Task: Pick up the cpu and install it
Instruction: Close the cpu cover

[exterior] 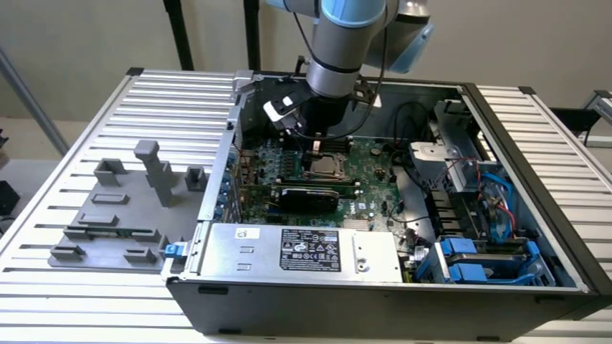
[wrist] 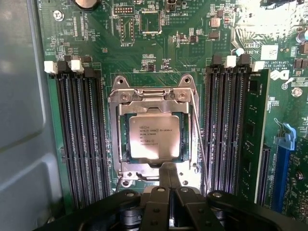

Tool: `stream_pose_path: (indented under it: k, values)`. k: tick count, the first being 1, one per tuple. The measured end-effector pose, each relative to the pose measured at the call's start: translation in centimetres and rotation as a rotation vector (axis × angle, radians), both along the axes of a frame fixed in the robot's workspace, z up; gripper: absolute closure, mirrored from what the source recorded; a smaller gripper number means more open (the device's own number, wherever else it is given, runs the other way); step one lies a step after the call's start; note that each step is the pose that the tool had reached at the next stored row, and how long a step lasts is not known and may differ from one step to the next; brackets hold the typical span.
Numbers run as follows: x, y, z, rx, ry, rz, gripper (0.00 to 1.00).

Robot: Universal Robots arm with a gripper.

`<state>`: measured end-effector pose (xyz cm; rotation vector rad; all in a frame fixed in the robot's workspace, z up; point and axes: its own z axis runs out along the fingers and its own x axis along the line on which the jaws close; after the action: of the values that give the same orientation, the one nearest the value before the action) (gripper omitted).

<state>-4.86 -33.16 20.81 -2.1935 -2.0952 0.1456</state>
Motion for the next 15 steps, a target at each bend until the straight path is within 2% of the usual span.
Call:
stream_pose_path:
  k: [15]
  values:
    - [0.0,0.08,-0.55,-0.0001,0.0074,0.0,0.89]
